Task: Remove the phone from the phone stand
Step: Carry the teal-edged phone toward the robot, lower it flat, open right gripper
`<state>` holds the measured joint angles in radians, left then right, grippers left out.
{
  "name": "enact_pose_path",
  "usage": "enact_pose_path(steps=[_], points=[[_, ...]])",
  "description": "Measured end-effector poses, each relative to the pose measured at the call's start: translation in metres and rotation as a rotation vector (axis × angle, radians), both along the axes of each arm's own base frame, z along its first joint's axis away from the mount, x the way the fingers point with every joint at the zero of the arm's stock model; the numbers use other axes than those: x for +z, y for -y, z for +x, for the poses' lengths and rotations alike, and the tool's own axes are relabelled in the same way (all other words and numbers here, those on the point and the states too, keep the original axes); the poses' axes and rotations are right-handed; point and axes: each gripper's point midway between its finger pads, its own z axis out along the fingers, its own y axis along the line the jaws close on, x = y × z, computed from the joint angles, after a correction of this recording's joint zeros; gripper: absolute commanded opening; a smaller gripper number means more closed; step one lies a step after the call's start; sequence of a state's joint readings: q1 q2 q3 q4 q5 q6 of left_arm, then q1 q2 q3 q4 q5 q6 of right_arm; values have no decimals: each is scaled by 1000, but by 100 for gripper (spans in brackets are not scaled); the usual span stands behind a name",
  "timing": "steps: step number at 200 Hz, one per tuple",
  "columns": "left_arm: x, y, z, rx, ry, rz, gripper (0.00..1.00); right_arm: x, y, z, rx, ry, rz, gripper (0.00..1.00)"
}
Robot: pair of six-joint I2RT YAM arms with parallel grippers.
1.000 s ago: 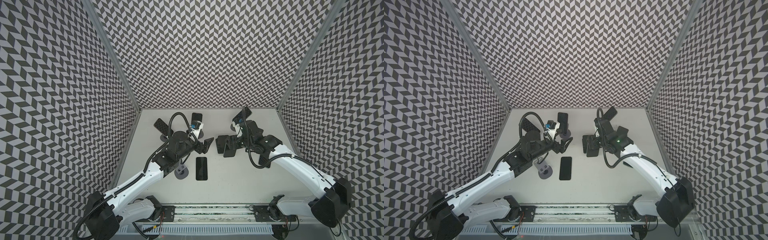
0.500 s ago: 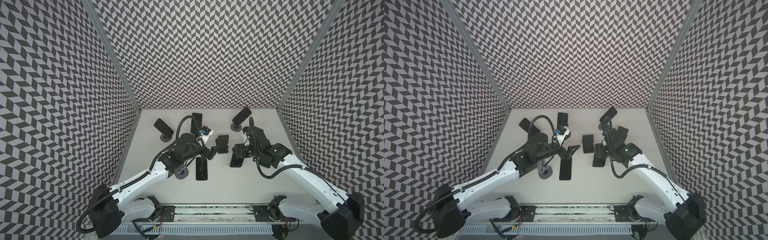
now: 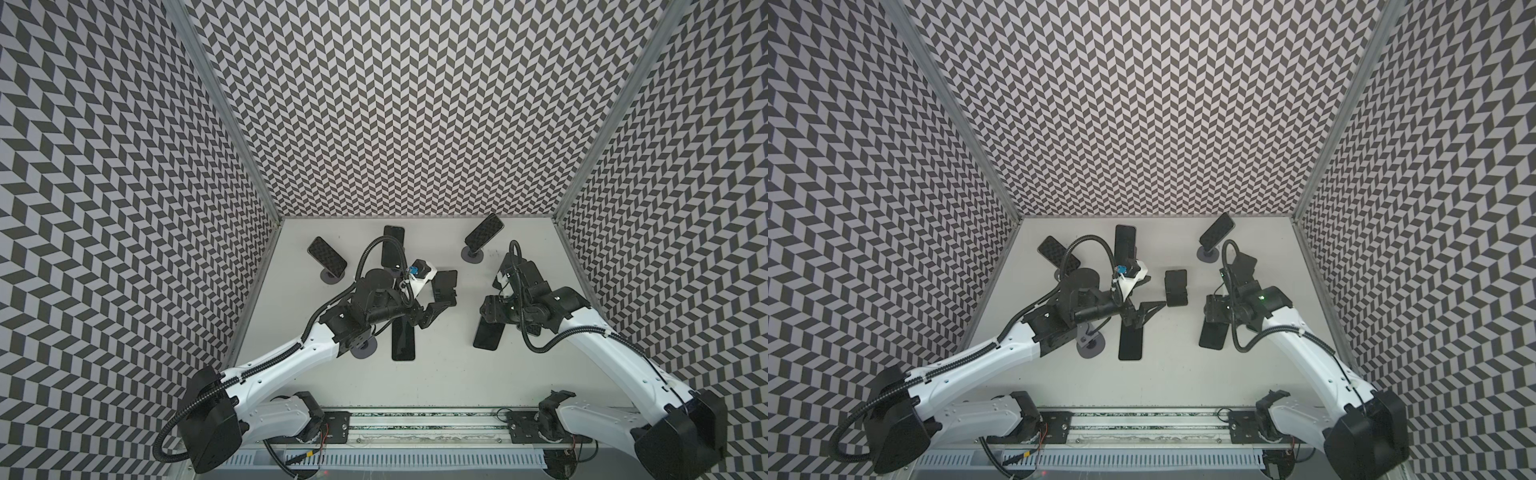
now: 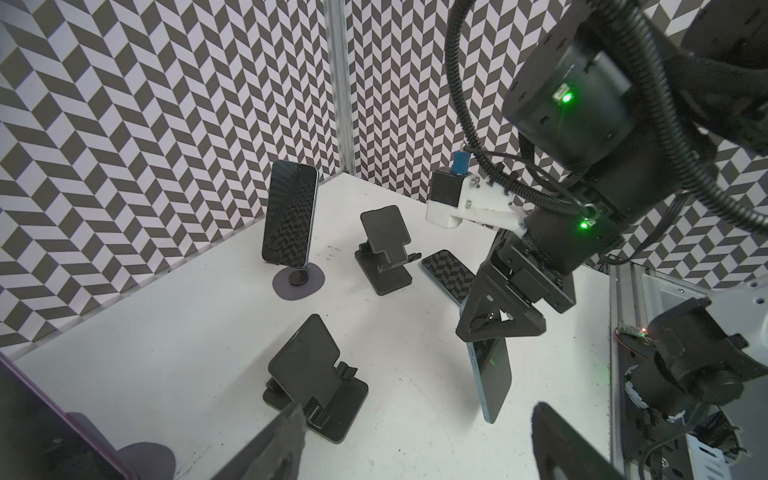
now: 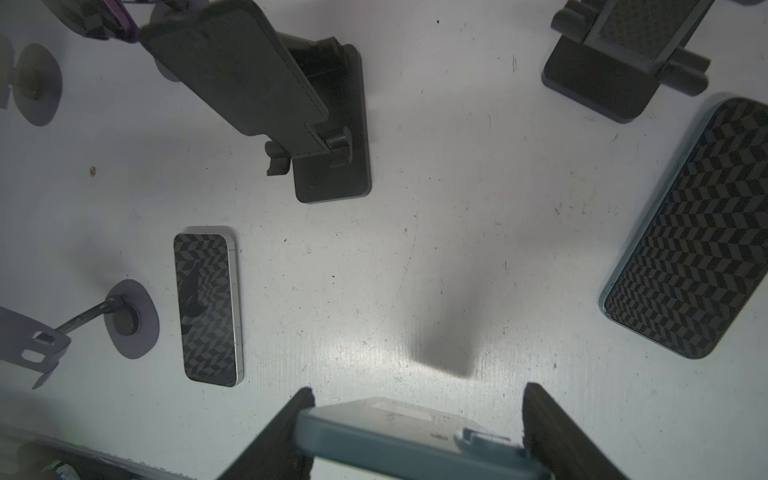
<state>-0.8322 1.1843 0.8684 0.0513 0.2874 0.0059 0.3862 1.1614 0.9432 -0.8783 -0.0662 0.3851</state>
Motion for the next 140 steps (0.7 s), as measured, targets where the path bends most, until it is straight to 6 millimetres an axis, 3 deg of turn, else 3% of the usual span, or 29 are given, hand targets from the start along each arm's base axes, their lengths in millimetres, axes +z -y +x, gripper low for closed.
enact_pose_path(steps=[46, 140], points=[[0, 1, -3, -22, -1, -1, 86, -30, 9, -4, -8, -154, -26, 49], [4, -1, -7, -29, 17, 4, 86, -40, 14, 10, -4, -212, -17, 48]])
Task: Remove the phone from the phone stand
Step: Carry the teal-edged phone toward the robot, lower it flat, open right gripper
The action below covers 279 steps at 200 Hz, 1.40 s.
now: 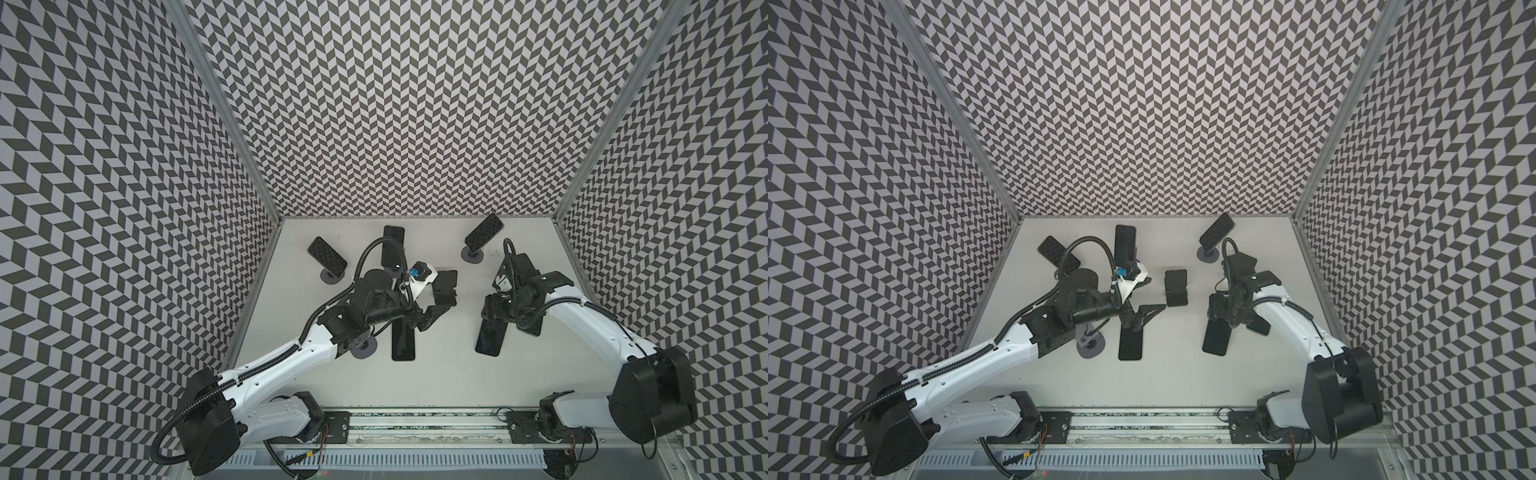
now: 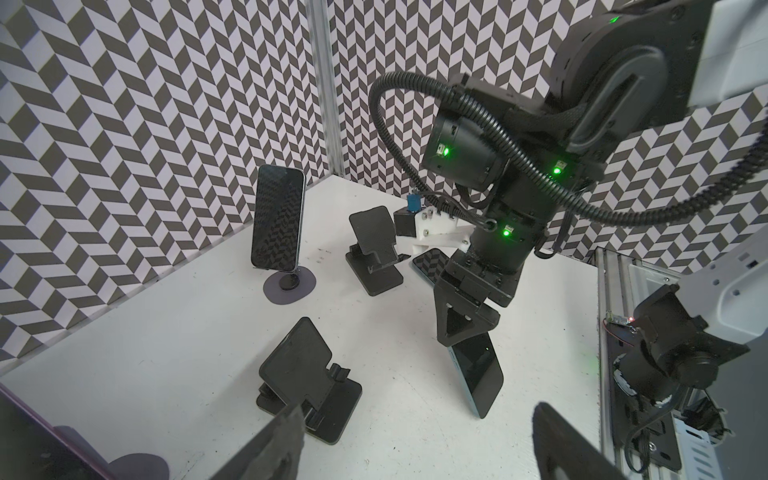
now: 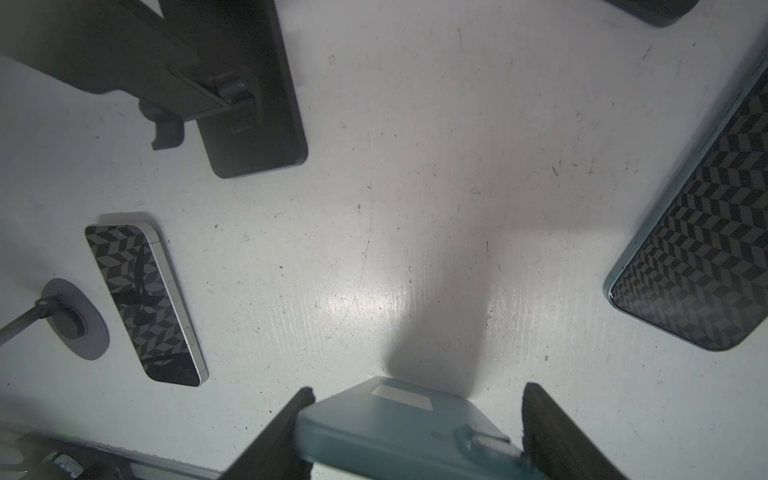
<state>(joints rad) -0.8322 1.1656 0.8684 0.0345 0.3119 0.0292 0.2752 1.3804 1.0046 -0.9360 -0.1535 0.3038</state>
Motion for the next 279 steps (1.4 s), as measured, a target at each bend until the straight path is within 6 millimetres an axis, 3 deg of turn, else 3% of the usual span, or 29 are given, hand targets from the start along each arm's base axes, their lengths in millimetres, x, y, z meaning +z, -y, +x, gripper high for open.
enact_pose_path(steps=[105, 216, 279], points=[[0, -2, 1, 11, 0, 5, 86, -30, 4, 19, 40, -87, -9, 48], [-4, -2, 4, 29, -2, 14, 86, -67, 6, 26, 76, -183, -16, 48], [-4, -2, 5, 30, -1, 17, 86, -76, 5, 28, 81, -206, -18, 48]])
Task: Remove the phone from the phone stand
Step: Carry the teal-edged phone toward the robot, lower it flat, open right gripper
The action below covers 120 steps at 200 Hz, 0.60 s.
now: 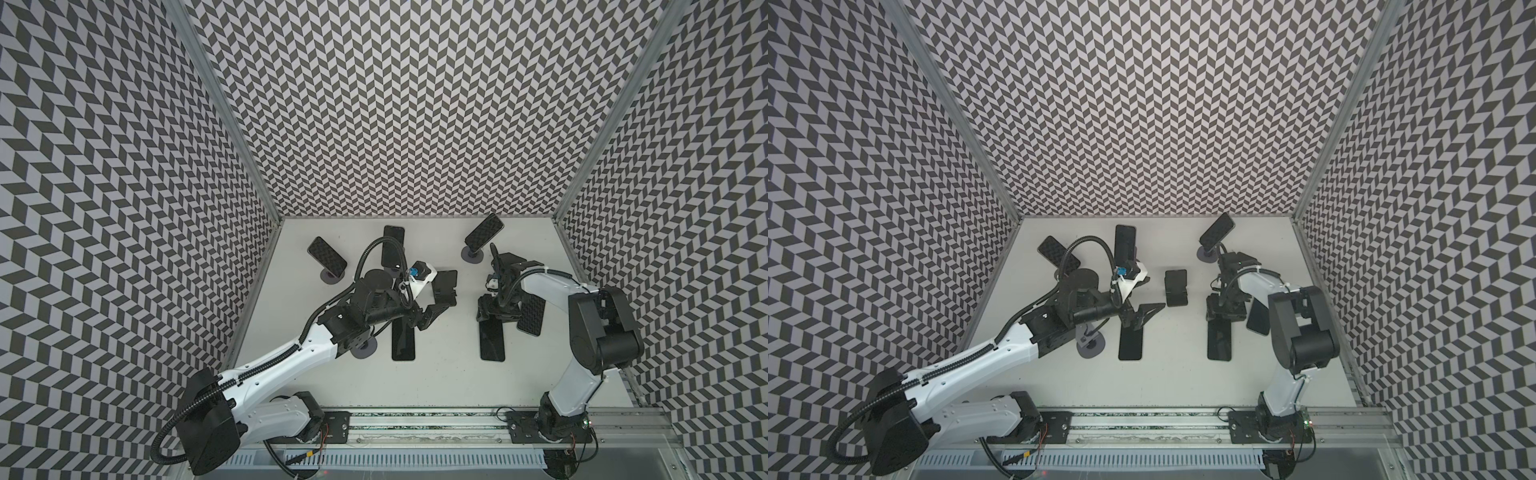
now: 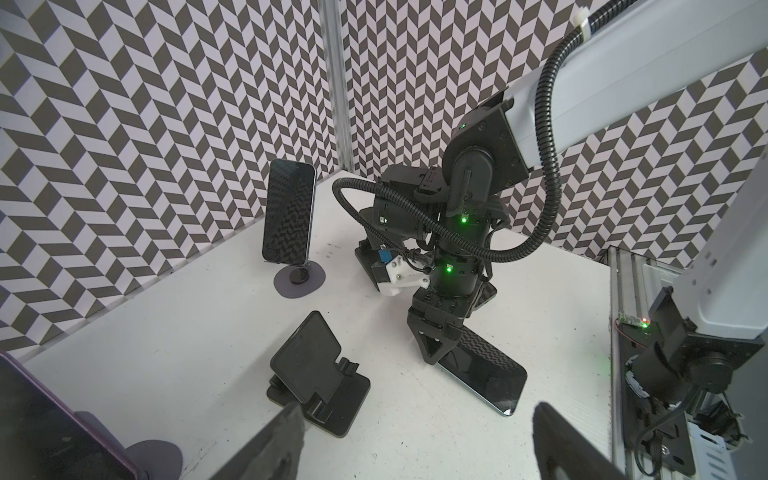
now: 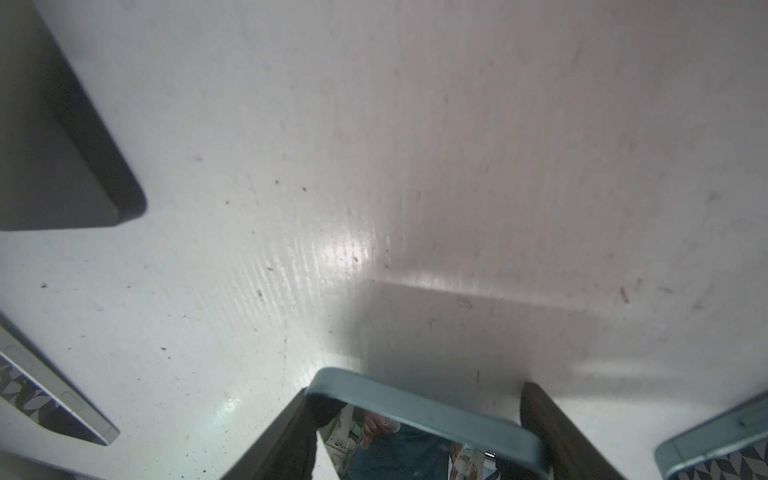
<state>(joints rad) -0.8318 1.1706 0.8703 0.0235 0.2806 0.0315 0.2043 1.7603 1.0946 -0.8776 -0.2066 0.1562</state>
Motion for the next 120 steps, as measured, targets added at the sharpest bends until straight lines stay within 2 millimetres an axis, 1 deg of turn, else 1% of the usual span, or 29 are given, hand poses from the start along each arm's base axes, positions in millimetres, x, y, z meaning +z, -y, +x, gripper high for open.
enact_pose_path(steps=[42, 95, 107, 120], points=[[5, 0, 1, 5, 8, -4, 86, -1, 0, 2, 3, -3, -3, 49], [5, 0, 1, 6, 8, -4, 86, -2, 1, 4, 3, -3, -14, 51], [5, 0, 2, 7, 8, -4, 86, -2, 2, 4, 3, -3, -17, 53], [5, 0, 1, 6, 9, -4, 86, -2, 3, 5, 3, -2, -22, 57]])
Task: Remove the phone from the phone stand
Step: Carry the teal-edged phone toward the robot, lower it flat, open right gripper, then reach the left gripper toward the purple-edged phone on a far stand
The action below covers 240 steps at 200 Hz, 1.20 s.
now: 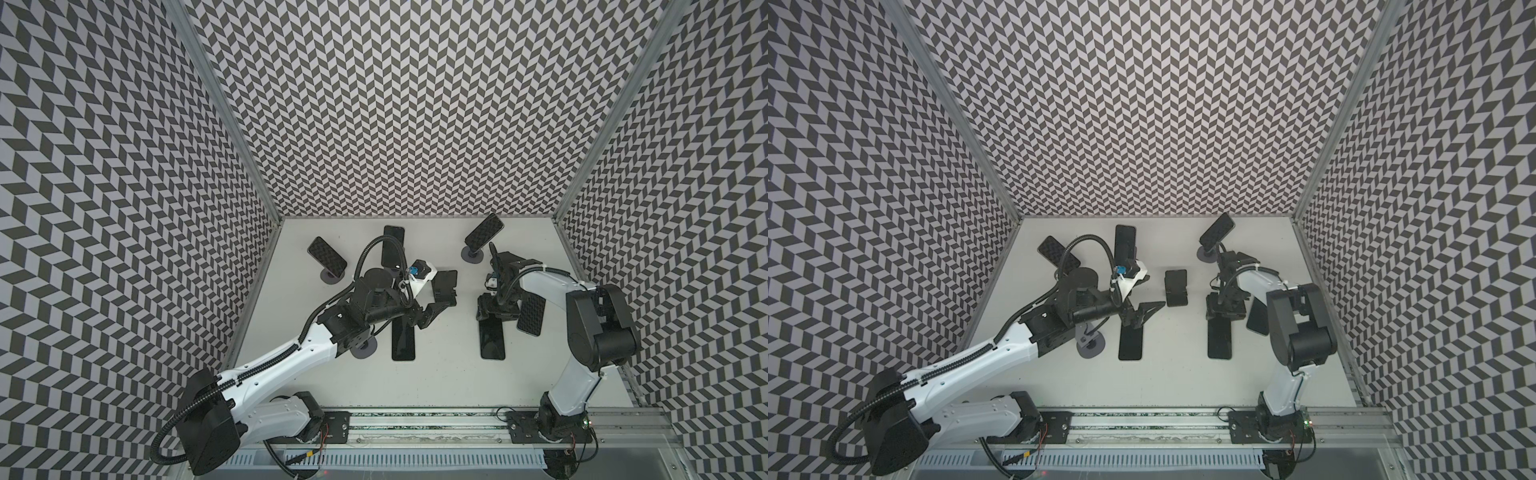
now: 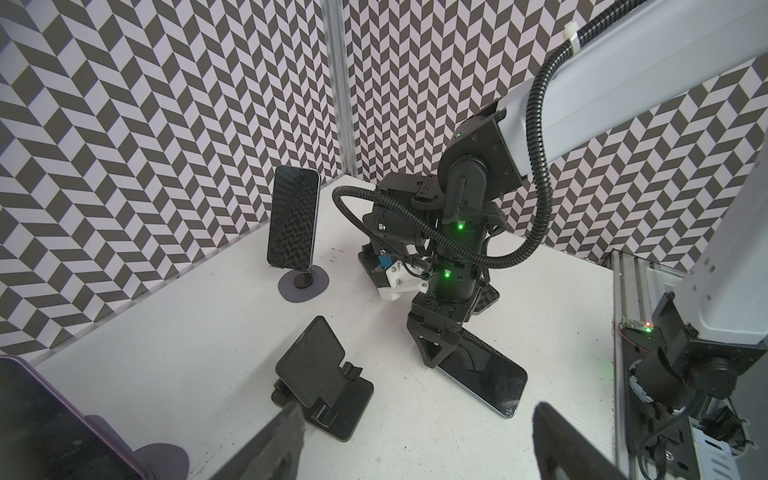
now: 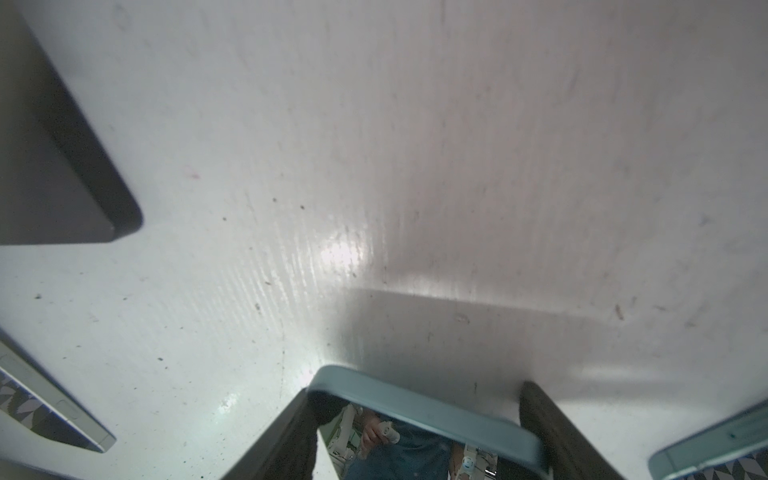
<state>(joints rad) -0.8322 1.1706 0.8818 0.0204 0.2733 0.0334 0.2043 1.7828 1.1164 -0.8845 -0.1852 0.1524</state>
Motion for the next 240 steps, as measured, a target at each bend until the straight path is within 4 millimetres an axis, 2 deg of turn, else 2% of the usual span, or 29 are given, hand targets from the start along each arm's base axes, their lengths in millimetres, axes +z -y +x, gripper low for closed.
enact_pose_path(steps=[92, 210, 240], points=[[0, 0, 0, 0, -1, 0, 86, -1, 6, 2, -7, 10, -34, 75], [0, 0, 0, 0, -5, 2, 86, -1, 9, 4, -15, 37, -51, 82], [0, 0, 0, 1, -6, 1, 86, 8, 8, 5, -26, 62, -42, 84]])
